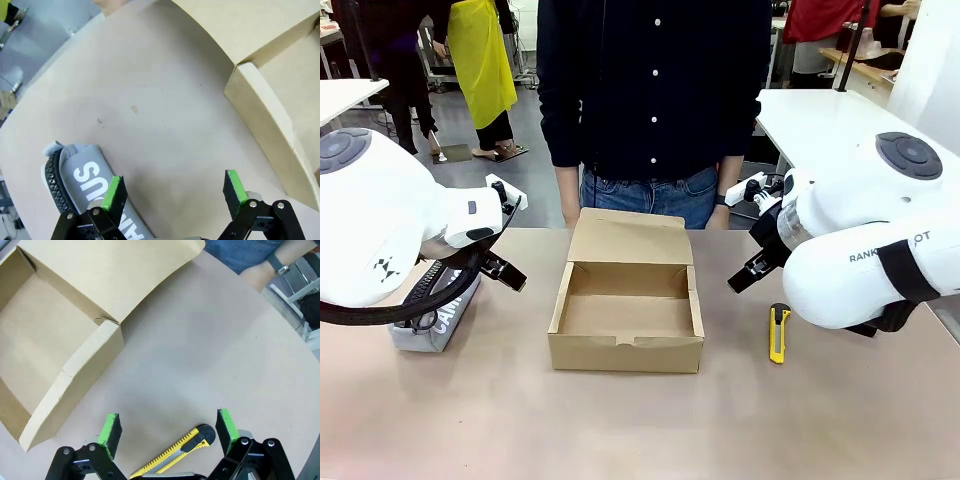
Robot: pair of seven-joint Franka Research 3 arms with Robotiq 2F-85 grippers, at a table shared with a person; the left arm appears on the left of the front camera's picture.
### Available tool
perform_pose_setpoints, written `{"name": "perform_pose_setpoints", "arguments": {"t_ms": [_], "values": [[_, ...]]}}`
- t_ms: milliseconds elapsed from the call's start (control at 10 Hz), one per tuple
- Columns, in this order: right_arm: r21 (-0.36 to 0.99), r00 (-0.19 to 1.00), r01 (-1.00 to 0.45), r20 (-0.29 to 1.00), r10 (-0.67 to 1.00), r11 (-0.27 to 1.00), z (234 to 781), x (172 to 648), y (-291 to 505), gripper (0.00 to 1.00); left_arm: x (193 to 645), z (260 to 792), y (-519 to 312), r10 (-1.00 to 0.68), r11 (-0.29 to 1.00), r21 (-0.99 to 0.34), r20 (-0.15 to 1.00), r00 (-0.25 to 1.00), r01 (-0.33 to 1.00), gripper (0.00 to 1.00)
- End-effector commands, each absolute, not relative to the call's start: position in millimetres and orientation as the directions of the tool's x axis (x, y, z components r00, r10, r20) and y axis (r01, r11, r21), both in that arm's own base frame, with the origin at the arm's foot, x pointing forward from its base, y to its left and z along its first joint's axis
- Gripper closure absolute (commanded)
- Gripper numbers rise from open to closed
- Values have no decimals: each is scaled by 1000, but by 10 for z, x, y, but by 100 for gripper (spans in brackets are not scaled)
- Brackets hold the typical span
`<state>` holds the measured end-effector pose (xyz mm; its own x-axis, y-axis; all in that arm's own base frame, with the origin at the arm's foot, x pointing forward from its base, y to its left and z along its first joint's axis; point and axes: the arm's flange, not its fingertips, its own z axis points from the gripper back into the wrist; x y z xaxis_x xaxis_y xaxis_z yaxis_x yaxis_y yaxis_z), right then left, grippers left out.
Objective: Pack the item into the box.
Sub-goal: Pick up the item indicated by the person and place it inside the Mailer Box.
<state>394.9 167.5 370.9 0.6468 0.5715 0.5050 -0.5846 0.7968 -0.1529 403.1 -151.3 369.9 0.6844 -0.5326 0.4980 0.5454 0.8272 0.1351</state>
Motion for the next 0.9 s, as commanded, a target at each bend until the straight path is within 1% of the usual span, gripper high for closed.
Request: {"name": "perform_pose_setpoints", "arguments": {"t_ms": [0,200,300,400,600,700,800], "values": [[-152,647,-584,505,571,797,3709,3949,1674,0,4031,3701,-1514,-533,827,136,498,684,546,0],[-153,647,-585,505,572,797,3708,3949,1675,0,4031,3701,-1514,-533,827,136,498,684,546,0],[-142,632,-594,527,569,792,3834,3903,1605,0,4031,3699,-1513,-533,827,135,498,684,545,0],[-116,628,-610,533,567,784,3963,3844,1486,0,3907,3839,-1407,-545,806,110,520,658,582,0],[-25,655,-615,540,528,788,4308,3586,1032,0,3519,4258,-935,-517,781,5,566,642,625,0],[42,680,-608,542,493,792,4466,3408,740,0,3333,4470,-628,-457,791,-68,595,661,608,0],[148,720,-560,573,391,815,4602,3227,389,0,3169,4621,-276,-383,792,-174,606,697,586,0]]}}
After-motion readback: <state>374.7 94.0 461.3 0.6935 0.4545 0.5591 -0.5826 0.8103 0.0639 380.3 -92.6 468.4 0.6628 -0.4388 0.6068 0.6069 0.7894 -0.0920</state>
